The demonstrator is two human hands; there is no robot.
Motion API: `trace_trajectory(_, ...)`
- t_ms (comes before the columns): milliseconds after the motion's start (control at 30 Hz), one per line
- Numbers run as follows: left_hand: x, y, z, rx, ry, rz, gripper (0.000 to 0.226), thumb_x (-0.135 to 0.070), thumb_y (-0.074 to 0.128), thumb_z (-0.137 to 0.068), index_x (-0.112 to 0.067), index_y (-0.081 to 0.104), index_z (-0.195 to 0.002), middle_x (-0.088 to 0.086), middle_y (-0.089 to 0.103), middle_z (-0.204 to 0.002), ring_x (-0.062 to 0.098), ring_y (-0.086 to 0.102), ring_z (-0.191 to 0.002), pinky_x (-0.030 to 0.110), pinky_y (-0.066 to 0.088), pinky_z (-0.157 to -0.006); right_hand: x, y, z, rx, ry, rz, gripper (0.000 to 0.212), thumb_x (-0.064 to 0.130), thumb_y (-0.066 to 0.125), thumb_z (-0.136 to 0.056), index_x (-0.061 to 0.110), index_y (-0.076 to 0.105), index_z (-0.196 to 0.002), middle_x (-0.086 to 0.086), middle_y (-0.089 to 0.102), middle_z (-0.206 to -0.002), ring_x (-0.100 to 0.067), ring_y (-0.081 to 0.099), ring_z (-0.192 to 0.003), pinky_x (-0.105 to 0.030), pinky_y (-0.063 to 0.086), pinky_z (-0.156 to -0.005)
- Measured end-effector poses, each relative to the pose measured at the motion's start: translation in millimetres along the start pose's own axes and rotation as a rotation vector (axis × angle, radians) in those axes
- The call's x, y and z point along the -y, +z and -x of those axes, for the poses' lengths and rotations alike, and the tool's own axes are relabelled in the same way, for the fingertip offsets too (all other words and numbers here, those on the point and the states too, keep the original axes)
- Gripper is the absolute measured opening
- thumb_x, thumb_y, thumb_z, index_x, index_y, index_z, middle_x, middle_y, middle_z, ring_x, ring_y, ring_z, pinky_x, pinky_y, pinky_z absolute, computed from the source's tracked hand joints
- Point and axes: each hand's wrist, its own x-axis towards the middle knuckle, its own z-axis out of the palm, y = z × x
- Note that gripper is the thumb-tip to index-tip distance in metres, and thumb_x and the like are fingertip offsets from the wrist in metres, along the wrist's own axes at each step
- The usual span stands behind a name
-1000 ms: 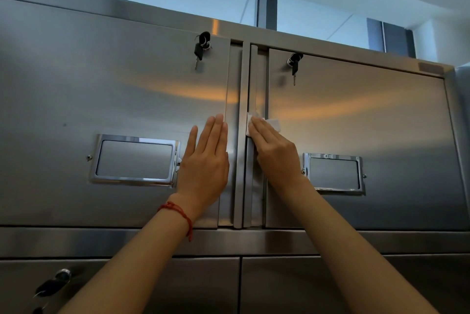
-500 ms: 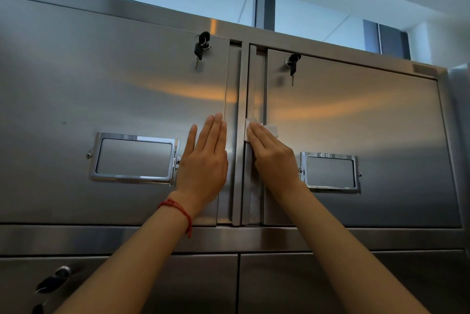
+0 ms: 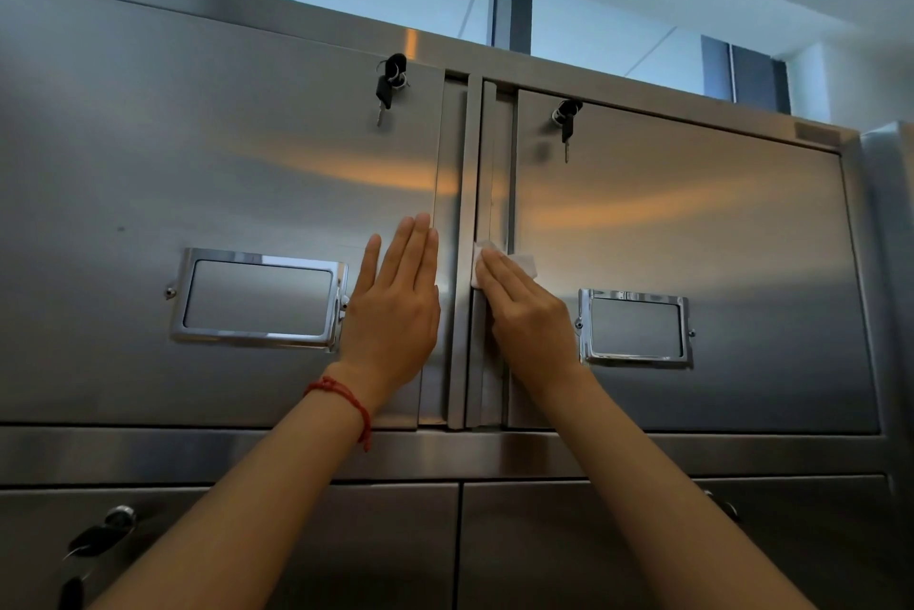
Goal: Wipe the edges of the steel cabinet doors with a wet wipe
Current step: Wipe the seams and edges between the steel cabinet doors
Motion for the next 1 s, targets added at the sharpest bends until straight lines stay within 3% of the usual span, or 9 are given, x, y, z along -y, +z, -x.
trace_trajectory(333,2,3,1,0.048,-0.006,0.001,0.057,-0.014,0.045,-0.095,0.000,0.017,-0.143,0.019,0.015,-0.152,0.033,0.012,-0.141,0.046,0.008,-0.115,6,-4,19,0.016,-0.046,0.042,0.039,-0.010,0.078,-0.064,-0.010,0.068,-0.101,-0.025,0.065,-0.108,-0.033,0.065,-0.100,-0.039,0.057,-0.077)
trace_trajectory(500,1,4,1,0.010,0.004,-0.003,0.057,-0.012,0.052,-0.091,0.004,0.027,-0.140,0.022,0.025,-0.148,0.034,0.022,-0.138,0.050,0.017,-0.112,4,0,4,-0.007,0.016,0.012,0.039,-0.016,0.073,-0.065,-0.012,0.066,-0.103,-0.026,0.063,-0.110,-0.034,0.063,-0.102,-0.041,0.056,-0.080)
trace_trajectory(767,2,4,2,0.033,0.004,-0.017,0.059,-0.014,0.048,-0.093,0.001,0.017,-0.142,0.019,0.016,-0.151,0.032,0.014,-0.141,0.047,0.009,-0.114,11,-2,29,0.010,-0.037,0.038,0.039,-0.011,0.077,-0.064,-0.009,0.068,-0.102,-0.024,0.065,-0.108,-0.032,0.064,-0.101,-0.038,0.057,-0.078)
trace_trajectory(1000,2,5,1,0.007,0.008,-0.014,0.059,-0.011,0.054,-0.090,0.004,0.028,-0.140,0.022,0.025,-0.148,0.035,0.023,-0.138,0.050,0.015,-0.112,8,-2,15,-0.018,-0.009,0.043,0.039,-0.017,0.072,-0.065,-0.011,0.066,-0.103,-0.026,0.064,-0.109,-0.034,0.064,-0.101,-0.040,0.056,-0.078)
